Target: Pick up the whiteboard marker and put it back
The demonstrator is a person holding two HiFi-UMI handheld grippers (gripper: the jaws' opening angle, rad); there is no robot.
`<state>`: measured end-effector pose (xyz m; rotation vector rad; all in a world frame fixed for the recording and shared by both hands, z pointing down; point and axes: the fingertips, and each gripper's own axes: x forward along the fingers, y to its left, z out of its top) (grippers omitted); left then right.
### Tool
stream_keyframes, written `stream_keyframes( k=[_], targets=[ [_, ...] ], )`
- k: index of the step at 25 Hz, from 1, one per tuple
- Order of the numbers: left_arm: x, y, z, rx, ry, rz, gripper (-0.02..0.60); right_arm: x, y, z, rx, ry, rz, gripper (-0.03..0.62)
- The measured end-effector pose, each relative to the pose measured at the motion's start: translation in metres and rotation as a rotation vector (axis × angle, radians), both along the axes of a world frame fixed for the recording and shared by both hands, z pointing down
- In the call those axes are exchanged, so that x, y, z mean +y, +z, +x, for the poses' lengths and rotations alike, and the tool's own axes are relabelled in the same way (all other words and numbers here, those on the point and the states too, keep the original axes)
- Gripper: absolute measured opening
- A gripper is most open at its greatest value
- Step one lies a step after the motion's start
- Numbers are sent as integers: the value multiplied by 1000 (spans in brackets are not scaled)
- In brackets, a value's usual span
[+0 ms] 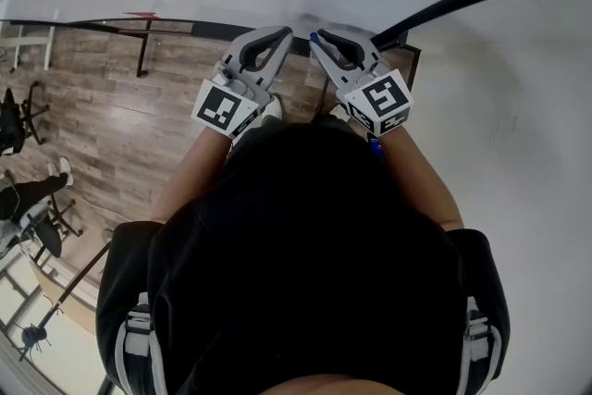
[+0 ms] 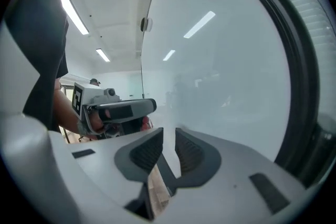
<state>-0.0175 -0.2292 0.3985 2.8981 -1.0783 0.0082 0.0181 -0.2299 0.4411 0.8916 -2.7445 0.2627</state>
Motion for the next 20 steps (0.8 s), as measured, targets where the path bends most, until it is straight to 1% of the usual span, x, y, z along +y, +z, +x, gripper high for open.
stream_keyframes(
  k=[3, 7, 12, 16, 20],
  targets=[
    [0, -3, 2, -2, 3, 2, 3, 2, -19, 0, -11, 1, 59, 67],
    [1, -8, 5, 1, 13, 7, 3, 4, -38, 2, -23, 13, 108, 60],
    [1, -12, 12, 3, 42, 15, 3, 6, -54, 7, -27, 31, 169, 21],
    [5, -17, 21, 5, 67, 18, 3, 10, -64, 12, -41, 46, 179, 3],
    [7, -20, 26, 8, 81, 19, 3, 13, -67, 18, -59, 58, 166, 2]
  ],
)
